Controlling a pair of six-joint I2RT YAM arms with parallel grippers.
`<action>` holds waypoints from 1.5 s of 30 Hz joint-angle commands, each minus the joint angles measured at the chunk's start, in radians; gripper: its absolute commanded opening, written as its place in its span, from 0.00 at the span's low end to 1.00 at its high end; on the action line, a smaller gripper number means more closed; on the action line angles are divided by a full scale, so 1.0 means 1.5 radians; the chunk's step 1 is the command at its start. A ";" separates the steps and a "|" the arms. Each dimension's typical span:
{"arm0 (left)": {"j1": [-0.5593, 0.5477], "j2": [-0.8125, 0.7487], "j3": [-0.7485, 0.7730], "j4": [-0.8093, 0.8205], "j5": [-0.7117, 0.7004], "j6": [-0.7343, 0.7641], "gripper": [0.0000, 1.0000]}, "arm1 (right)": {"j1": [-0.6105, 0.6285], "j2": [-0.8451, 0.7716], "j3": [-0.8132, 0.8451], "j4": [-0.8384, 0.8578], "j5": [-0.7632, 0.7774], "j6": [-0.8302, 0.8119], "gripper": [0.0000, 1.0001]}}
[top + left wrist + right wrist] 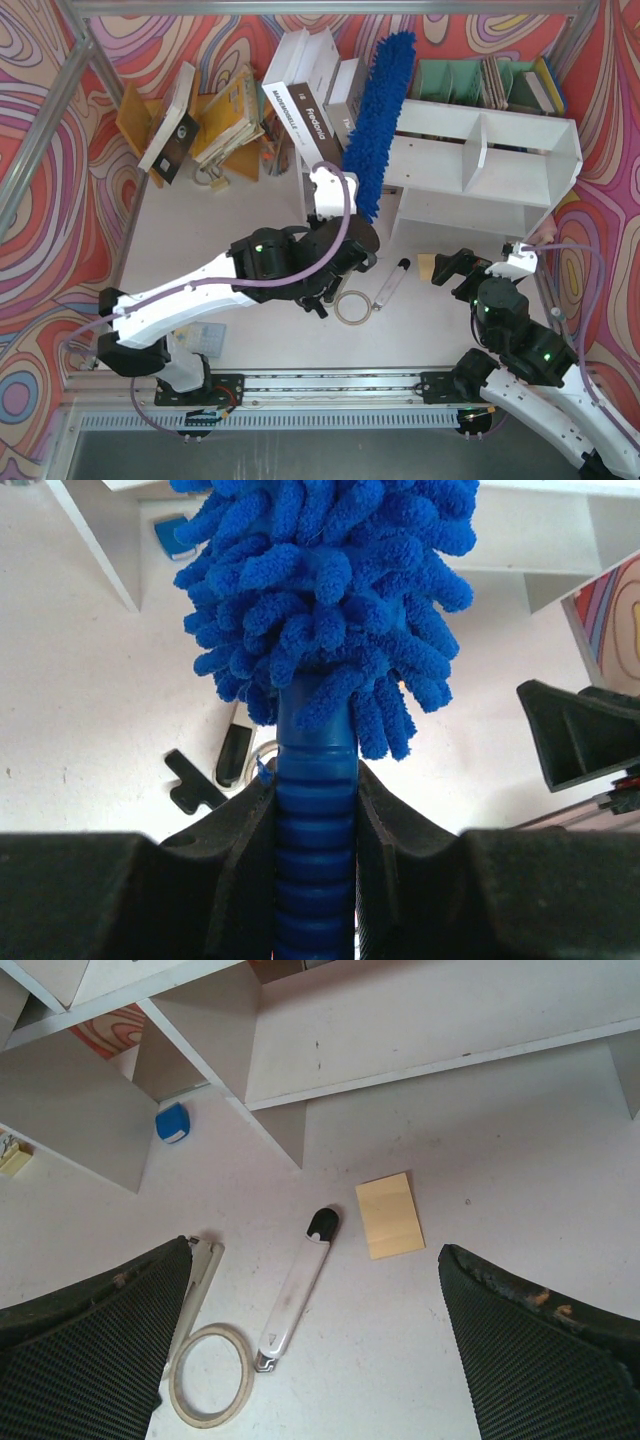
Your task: Dust the bookshelf with a duster
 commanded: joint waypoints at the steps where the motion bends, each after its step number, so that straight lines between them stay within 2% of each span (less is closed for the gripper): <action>1: 0.006 0.020 -0.030 0.036 0.021 -0.014 0.00 | -0.001 0.000 -0.005 0.012 0.019 0.009 0.99; 9: 0.009 0.026 -0.029 0.027 0.027 -0.019 0.00 | -0.001 0.003 -0.005 0.012 0.020 0.010 0.99; 23: 0.010 -0.073 -0.063 0.063 -0.065 0.060 0.00 | -0.001 0.005 -0.005 0.011 0.023 0.010 0.99; 34: 0.009 -0.098 -0.177 0.147 0.008 0.099 0.00 | -0.001 0.017 -0.004 0.013 0.025 0.007 0.99; 41: 0.010 -0.078 -0.203 0.164 0.041 0.106 0.00 | -0.001 0.023 -0.006 0.014 0.027 0.009 0.99; 45: 0.010 -0.100 -0.241 0.205 0.037 0.166 0.00 | -0.001 0.021 -0.006 0.012 0.029 0.010 0.99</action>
